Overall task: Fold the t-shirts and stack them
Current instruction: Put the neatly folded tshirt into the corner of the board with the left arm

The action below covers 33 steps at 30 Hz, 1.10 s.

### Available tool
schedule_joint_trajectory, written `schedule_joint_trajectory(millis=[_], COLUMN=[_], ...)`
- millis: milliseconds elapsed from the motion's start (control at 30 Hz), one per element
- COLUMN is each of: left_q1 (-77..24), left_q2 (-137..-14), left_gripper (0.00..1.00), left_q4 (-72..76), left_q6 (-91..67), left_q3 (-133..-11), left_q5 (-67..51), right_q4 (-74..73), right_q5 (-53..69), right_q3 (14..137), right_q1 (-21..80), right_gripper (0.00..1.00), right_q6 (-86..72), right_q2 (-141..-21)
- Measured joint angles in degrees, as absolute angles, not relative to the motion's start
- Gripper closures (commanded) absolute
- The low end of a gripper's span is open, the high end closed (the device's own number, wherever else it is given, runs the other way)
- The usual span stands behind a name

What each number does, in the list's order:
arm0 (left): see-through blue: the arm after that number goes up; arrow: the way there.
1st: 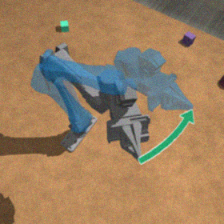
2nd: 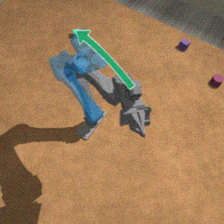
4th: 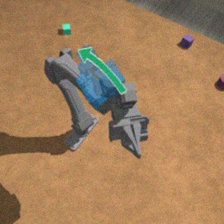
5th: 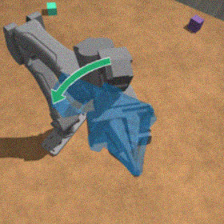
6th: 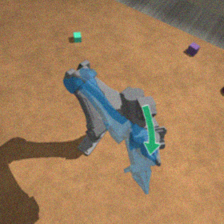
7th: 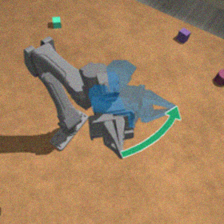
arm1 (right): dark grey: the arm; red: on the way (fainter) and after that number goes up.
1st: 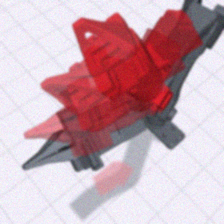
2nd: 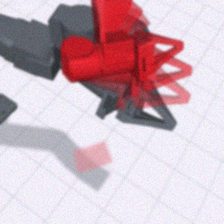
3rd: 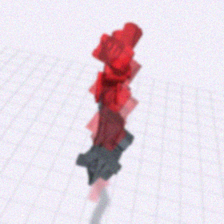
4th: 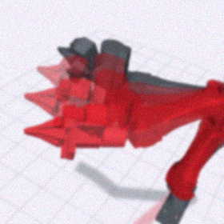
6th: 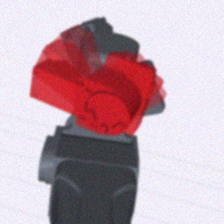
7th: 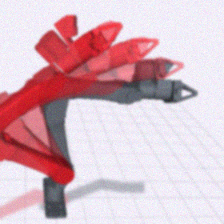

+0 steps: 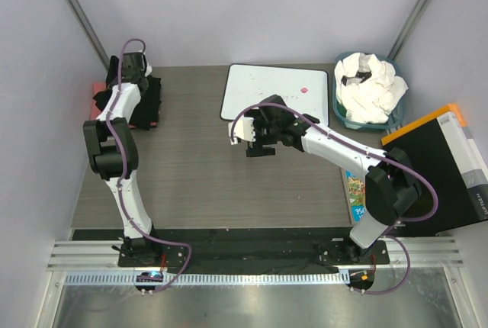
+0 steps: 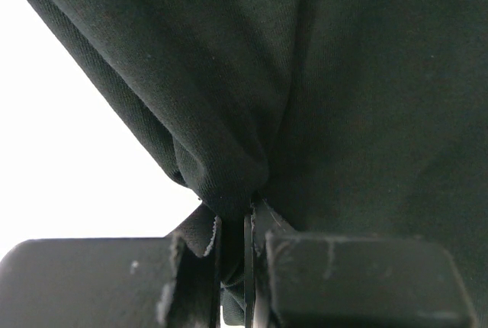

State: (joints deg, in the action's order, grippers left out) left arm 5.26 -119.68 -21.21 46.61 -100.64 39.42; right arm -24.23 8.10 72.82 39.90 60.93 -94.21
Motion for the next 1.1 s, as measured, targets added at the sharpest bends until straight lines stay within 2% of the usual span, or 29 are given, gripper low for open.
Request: schedule_joint_trajectory(millis=[200, 233, 267, 300, 333, 367, 633, 767, 867, 967, 1100], left_q1=[6.3, 6.5, 6.6, 6.7, 6.9, 6.9, 8.4, 8.0, 6.3, 3.9, 2.0], left_q2=[-121.7, -122.1, -122.3, -122.5, -122.7, -122.8, -122.8, -120.2, -113.1, -103.5, -90.0], left_gripper=[1.0, 0.92, 0.47, 0.23, 0.03, 0.0, 0.0, 0.0, 0.0, 0.0, 0.0], left_q4=[-20.3, -20.3, -20.3, -20.3, -20.2, -19.9, -16.8, -17.1, -21.0, -29.9, -34.9], left_q6=[46.7, 46.7, 46.7, 46.7, 46.9, 47.0, 45.0, 40.9, 34.8, 27.4, 17.2], left_q3=[-100.6, -100.6, -100.6, -100.6, -100.6, -100.6, -100.9, -99.5, -95.3, -93.7, -89.5], left_q5=[40.6, 40.7, 40.9, 41.0, 41.1, 41.9, 45.1, 41.5, 32.6, 15.2, -6.1], right_q4=[-24.2, -24.2, -24.2, -24.2, -24.2, -24.2, -24.2, -23.4, -22.7, -20.6, -18.7], right_q5=[8.1, 8.1, 8.1, 8.1, 8.0, 8.1, 8.0, 7.5, 7.0, 4.2, -6.7], right_q3=[72.8, 72.8, 72.8, 72.8, 72.8, 72.8, 72.8, 72.4, 71.6, 70.1, 68.5], right_q1=[39.9, 39.9, 39.9, 39.9, 39.9, 39.9, 39.9, 39.8, 39.2, 38.3, 37.3], right_gripper=[0.0, 0.0, 0.0, 0.0, 0.0, 0.0, 0.0, 0.0, 0.0, 0.0, 0.0], right_q6=[60.9, 60.9, 60.9, 60.9, 60.9, 60.9, 60.9, 59.3, 55.9, 48.2, 34.3], right_q2=[-94.2, -94.2, -94.2, -94.2, -94.2, -94.2, -94.2, -94.2, -93.7, -91.5, -85.5])
